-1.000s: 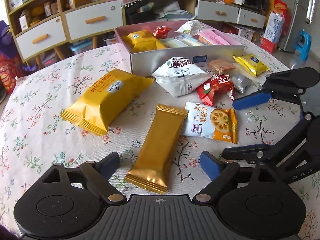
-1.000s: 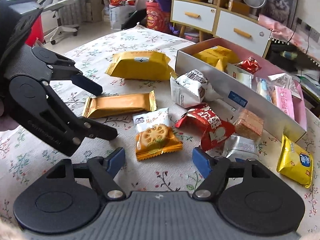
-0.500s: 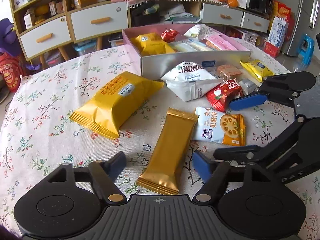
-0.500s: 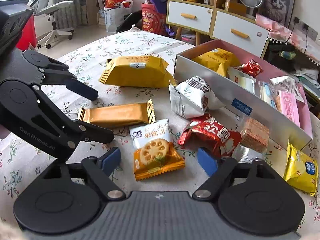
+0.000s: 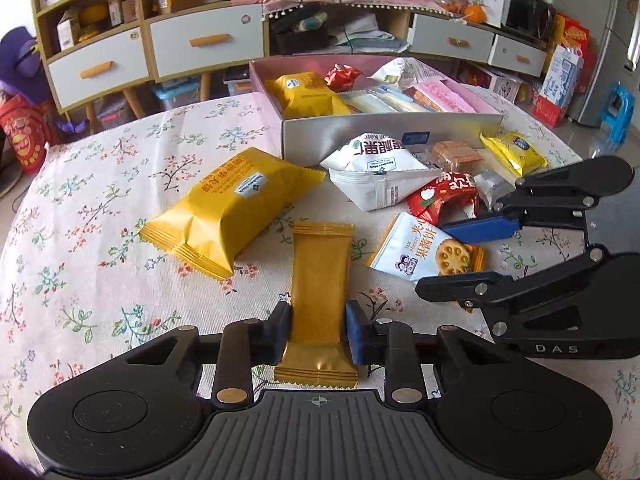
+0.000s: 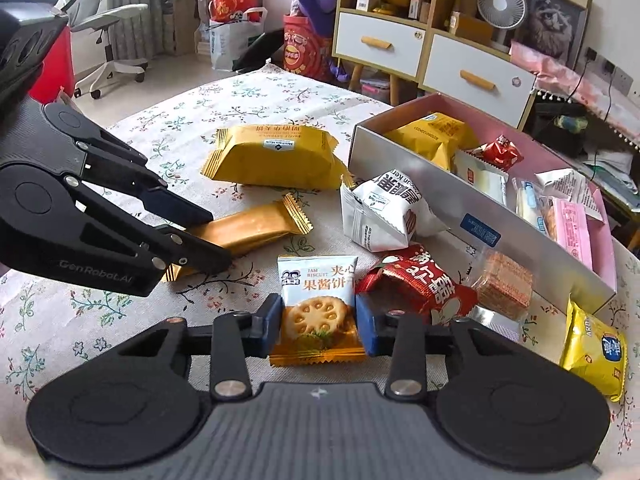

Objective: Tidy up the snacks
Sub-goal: 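Grasp the gold bar with the left tool while the right tool grasps the lotus biscuit pack, then carry both packs into the box and open both tools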

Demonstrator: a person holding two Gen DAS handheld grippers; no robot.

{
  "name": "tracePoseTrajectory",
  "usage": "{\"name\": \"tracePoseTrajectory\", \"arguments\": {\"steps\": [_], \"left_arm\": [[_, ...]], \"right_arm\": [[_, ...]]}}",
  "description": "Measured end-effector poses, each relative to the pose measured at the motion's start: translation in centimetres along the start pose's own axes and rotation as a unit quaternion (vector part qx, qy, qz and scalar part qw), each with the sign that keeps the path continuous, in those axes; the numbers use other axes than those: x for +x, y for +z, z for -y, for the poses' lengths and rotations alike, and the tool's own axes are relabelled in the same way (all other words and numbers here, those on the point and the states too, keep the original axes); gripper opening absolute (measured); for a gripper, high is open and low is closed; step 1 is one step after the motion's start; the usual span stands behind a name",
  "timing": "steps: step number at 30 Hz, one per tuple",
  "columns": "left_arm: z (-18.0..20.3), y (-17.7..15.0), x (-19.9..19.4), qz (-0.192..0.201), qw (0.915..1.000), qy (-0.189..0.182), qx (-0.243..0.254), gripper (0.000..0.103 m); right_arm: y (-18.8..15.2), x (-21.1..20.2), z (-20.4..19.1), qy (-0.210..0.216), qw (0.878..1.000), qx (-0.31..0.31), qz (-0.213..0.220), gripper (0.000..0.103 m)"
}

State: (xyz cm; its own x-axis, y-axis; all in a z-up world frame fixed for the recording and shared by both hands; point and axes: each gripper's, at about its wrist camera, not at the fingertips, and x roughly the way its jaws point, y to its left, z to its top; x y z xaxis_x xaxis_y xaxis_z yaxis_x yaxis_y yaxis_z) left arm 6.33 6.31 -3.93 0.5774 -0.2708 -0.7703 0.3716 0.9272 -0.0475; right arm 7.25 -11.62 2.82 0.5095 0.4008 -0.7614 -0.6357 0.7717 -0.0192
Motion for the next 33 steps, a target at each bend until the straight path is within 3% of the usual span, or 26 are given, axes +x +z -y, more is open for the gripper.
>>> {"name": "tracePoseTrajectory", "arguments": {"steps": [12,22,33], "left_arm": [[-0.1,0.4,-1.5,0.011,0.9996,-0.011,-0.022,0.026],[0.2,1.8,-3.1,0.04,0.9976,-0.031,-0.047,0.026],[0.8,4.6,-1.9,0.062,0.9932,-0.056,-0.081,0.026]], "right_arm": [[0.4,-1.3,0.7,0.017,0.999,0.026,0.02,0.036],[0.3,-3.5,3.4,0.038,0.993,0.096,0.049,0.036],[1.1,-3.6,7.4,0.002,0.98,0.186,0.076,0.036]]}}
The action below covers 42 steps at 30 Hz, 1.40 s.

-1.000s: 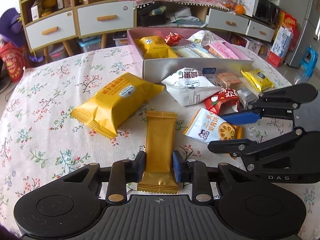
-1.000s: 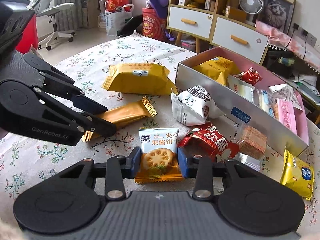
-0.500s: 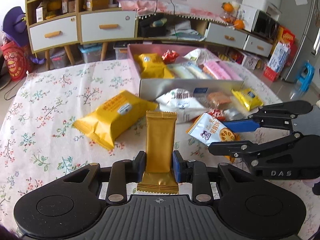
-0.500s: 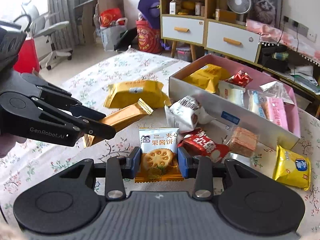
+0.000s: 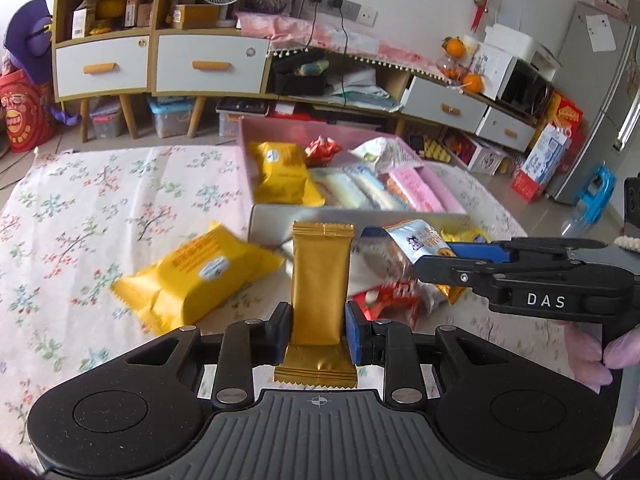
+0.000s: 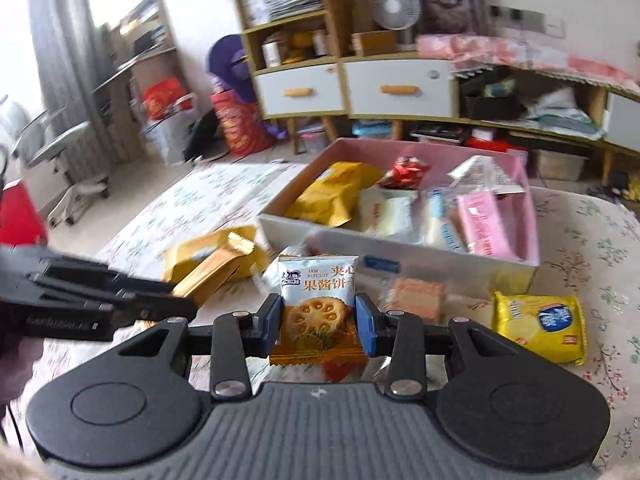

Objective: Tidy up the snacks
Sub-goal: 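Carry both packs into the box and open both tools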

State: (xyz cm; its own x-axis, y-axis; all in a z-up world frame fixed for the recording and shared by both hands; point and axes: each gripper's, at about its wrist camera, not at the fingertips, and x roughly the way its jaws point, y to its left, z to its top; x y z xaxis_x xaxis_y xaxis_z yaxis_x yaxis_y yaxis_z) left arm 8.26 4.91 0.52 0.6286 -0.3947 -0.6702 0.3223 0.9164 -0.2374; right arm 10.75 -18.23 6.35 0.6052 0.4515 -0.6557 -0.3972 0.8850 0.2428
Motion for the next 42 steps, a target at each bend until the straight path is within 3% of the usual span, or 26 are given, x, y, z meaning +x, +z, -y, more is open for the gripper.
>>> {"name": "tracePoseTrajectory", "arguments": {"steps": [10,16,32,36,38,42], "left_arm": [[2.5,4.2,4.1,0.039,0.9991,0.008,-0.016,0.026],[3.1,6.3,7.6,0.041,0.9991,0.008,-0.006,0.026],[3.1,7.5,12.1,0.042,0.9983,0.04,0.002,0.026],[3.2,7.2,11.9,0.038,0.9981,0.048,0.0,0.038],[3.4,6.8,11.3,0.043,0.9978,0.05,0.004,0.055],[3.8,6.5,10.1,0.046,0.9976,0.05,0.01,0.069]], "right_arm": [[3.5,0.8,3.5,-0.032,0.994,0.094,0.046,0.036],[4.8,2.9,5.9,-0.043,0.986,0.152,0.058,0.036],[4.3,5.0,7.1,-0.071,0.982,0.167,0.047,0.037],[4.4,4.7,7.2,-0.07,0.982,0.167,0.043,0.043],[4.5,4.3,7.1,-0.069,0.983,0.163,0.046,0.047],[4.5,3.6,6.8,-0.069,0.984,0.159,0.049,0.058]]}}
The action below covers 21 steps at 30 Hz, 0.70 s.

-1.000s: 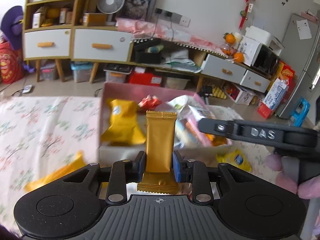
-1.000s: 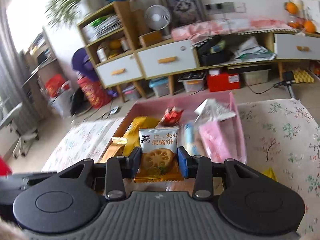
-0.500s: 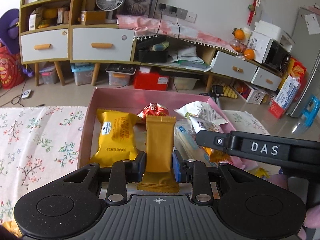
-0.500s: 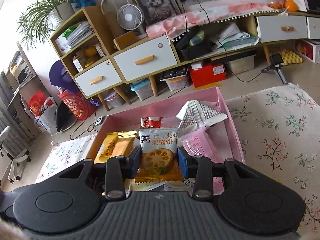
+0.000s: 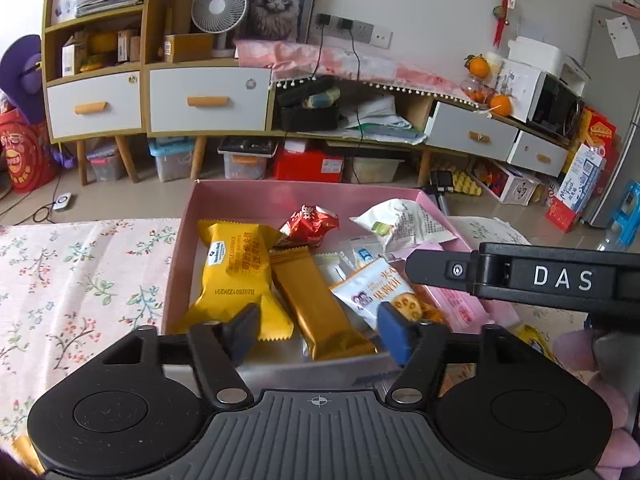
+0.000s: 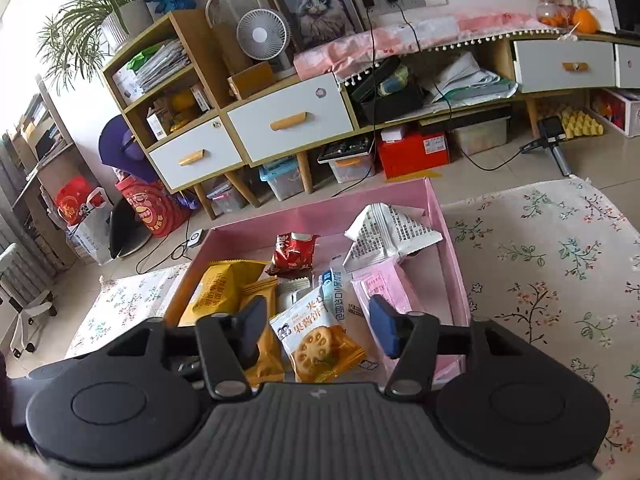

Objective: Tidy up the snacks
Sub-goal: 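Carry both packs into the box and open both tools, then withdraw both tools from the box toward the remaining snacks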

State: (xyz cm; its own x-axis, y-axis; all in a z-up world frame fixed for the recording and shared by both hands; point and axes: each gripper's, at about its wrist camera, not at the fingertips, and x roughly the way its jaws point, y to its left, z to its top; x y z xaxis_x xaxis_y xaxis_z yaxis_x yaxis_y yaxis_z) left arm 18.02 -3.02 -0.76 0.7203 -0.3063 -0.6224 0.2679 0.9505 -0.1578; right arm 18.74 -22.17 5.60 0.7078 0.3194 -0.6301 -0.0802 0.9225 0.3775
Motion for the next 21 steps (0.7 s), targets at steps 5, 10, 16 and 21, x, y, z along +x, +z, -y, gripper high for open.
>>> {"name": "tracePoseTrajectory", "arguments": {"steps": [5,10,16,21], "left_arm": [[0.5,-0.2,-2.3,-0.004,1.0,-0.006,0.006,0.083],[1.0,-1.4,-4.9,-0.006,0.9998,0.005,0.019,0.09],[0.8,-2.7,-8.0,-0.008,0.9994,0.02,0.026,0.095],[0.4,-3.6,-10.2,-0.008,0.9991,0.031,0.026,0.097]], "right_arm": [[-0.1,-1.4,-0.6,-0.013,1.0,-0.02,0.004,0.065],[-0.3,-3.1,-1.2,-0.019,0.999,-0.032,0.007,0.077],[-1.1,-5.1,-2.2,-0.023,0.998,-0.056,0.007,0.088],[-2.2,-6.3,-3.1,-0.024,0.997,-0.071,0.002,0.094]]}}
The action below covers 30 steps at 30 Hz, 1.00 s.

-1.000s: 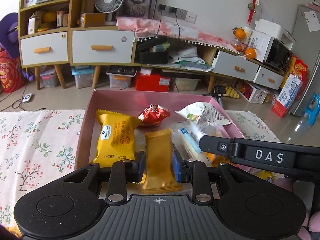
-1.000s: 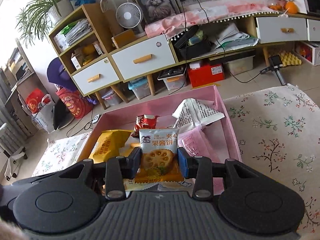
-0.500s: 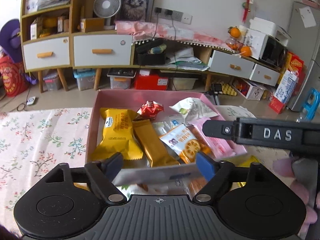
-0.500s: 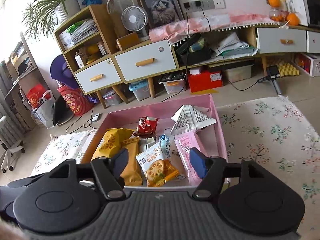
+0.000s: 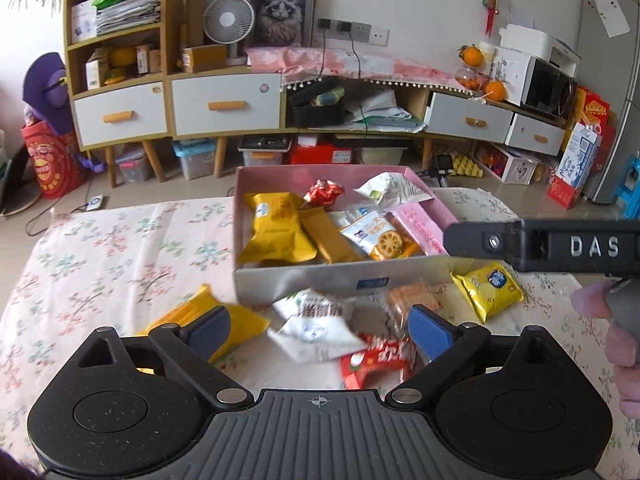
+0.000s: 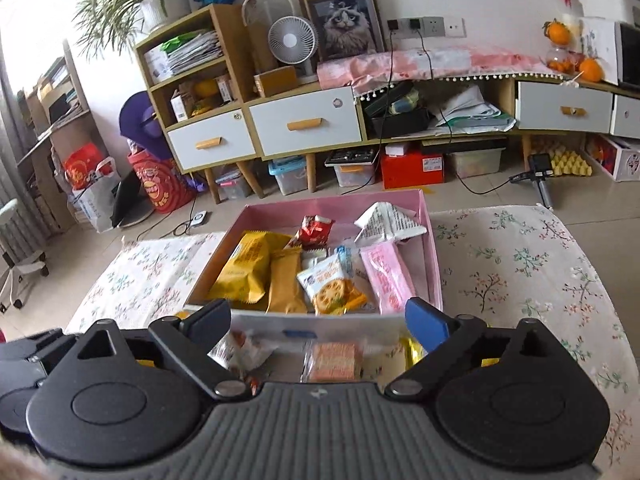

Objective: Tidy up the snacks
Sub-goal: 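Withdraw both tools from the box toward the remaining snacks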

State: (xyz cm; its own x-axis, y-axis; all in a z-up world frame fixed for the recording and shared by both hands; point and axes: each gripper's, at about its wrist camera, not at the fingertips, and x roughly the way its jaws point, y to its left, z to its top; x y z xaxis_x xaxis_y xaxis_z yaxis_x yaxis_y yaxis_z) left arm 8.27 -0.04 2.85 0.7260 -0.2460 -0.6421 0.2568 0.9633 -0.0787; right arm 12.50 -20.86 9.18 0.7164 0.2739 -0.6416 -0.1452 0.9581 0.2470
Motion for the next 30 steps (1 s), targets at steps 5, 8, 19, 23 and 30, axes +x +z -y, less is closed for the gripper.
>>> {"name": "tracePoseTrajectory", "arguments": {"steps": [5,8,19,23,30], "left_arm": [[-0.7,-1.3,-1.3,-0.004,0.9999,0.009,-0.001,0.099],[-1.4,-2.4,-1.8,-0.007,0.9999,0.011,0.0,0.1],[-5.5,-5.9,-2.1,-0.019,0.9989,0.037,0.023,0.1],[-7.0,-6.6,-2.2,-0.007,0.9986,0.047,0.022,0.1],[-8.9,-7.0,-0.9,0.025,0.9977,0.041,0.047,0.101]], "right_arm": [[-1.1,-0.8,-0.6,-0.007,1.0,-0.019,-0.004,0.098],[-1.9,-1.0,-0.7,-0.01,0.999,-0.03,-0.008,0.1],[-5.4,-0.5,-0.6,-0.006,0.994,-0.105,-0.021,0.103],[-6.4,-0.3,-0.3,-0.013,0.992,-0.12,-0.029,0.103],[-7.0,-0.4,-0.6,0.004,0.989,-0.149,-0.015,0.103]]}}
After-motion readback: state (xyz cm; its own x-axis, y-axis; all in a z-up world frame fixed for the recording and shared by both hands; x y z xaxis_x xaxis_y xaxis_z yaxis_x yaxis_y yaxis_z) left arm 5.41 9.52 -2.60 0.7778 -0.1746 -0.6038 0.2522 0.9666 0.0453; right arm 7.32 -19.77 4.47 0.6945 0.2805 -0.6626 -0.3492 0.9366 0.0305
